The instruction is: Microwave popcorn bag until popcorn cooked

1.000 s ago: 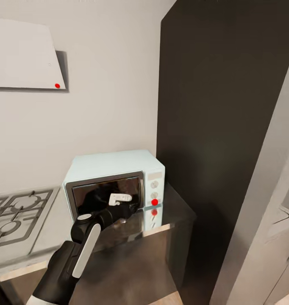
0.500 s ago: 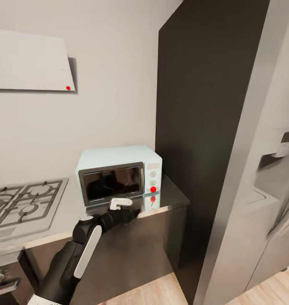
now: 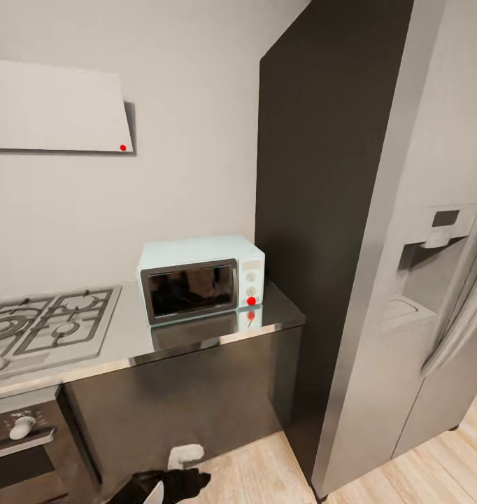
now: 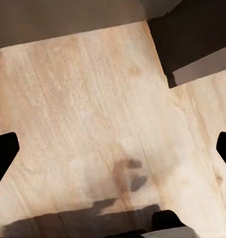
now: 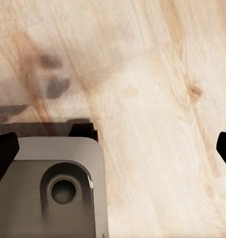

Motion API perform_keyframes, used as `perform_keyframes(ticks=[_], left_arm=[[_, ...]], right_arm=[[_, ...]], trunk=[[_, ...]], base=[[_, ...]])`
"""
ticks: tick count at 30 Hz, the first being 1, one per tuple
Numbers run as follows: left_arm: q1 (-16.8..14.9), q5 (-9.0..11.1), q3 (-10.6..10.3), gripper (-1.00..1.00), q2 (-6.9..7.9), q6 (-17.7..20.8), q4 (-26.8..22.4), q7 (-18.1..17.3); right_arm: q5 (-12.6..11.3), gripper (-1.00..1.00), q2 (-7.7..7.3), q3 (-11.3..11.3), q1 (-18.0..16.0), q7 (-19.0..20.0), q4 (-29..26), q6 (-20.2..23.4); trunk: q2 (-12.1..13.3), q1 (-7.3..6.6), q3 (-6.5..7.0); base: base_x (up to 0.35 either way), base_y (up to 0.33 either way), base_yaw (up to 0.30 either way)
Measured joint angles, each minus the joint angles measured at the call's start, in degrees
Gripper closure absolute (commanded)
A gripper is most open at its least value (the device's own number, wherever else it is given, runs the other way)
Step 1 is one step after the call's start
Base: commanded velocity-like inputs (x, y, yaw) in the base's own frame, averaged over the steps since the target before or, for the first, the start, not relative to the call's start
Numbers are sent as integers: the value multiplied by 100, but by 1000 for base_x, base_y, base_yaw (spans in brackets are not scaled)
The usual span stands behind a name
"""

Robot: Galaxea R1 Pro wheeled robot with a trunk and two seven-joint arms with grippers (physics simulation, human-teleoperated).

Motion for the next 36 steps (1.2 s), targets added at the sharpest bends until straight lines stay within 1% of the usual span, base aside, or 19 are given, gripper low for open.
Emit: perform_keyframes(ticks=[2, 4, 5, 6, 8, 10, 12, 16, 17, 19, 21, 24, 31, 36], left_arm=[[5, -31, 25, -100, 5, -528, 1185, 4], [5, -12, 29, -100, 29, -978, 1820, 31], [7, -6, 34, -100, 48, -1139, 1981, 57], [5, -5, 36, -100, 61, -1212, 2042, 68], [17, -10, 33, -100, 82, -1307, 2109, 82], [107, -15, 31, -100, 89, -1350, 2130, 88], [371, -23, 23, -100, 88, -1377, 2139, 90], [771, -23, 29, -100, 118, -1412, 2141, 90], [843, -19, 32, -100, 134, -1477, 2139, 90], [983, -8, 37, -100, 155, -1814, 2130, 96], [1041, 5, 34, -100, 161, -2010, 2126, 100], [1084, 12, 39, -100, 165, -2128, 2134, 104], [1094, 13, 40, -100, 165, -2142, 2135, 105], [1214, 52, 40, -100, 158, -2189, 2130, 111]], right_arm=[[0, -100, 0, 1, 2, 0, 0, 0], [0, -100, 0, 0, 0, 0, 0, 0], [1, -100, 4, 0, 2, 0, 0, 0], [4, -100, 6, 0, 1, 0, 0, 0], [7, -100, 13, 0, 0, 0, 0, 0], [8, -100, 27, 0, 0, 0, 0, 0], [8, -100, 39, 0, 0, 0, 0, 5], [8, -100, 73, 0, 0, 8, 0, 16], [8, -100, 71, 0, -1, 5, 0, 16], [2, -100, 54, -3, -1, 1, 0, 13], [1, -100, 53, -1, -1, 0, 0, 12], [0, -100, 39, -5, 1, 0, 0, 11], [0, -100, 33, -6, 3, 0, 0, 11], [6, -100, 58, -1, 0, 0, 2, 50]], trunk=[[0, 0, 0], [0, 0, 0], [0, 0, 1], [0, 0, 1], [0, 0, 1], [0, 0, 1], [-1, 0, 0], [-1, 0, 0], [-1, 0, 1], [-1, 0, 1], [-1, 0, 1], [0, 0, 1], [0, 0, 1], [0, 0, 1]], base=[[-2, 0, 0], [0, 0, 0], [0, 0, 0], [0, 0, 0], [0, 0, 0], [0, 0, 0], [0, 0, 0], [0, 0, 43], [0, 0, 194], [0, 0, 230], [0, 0, 252], [0, 0, 264], [0, 0, 267], [0, 0, 269]])
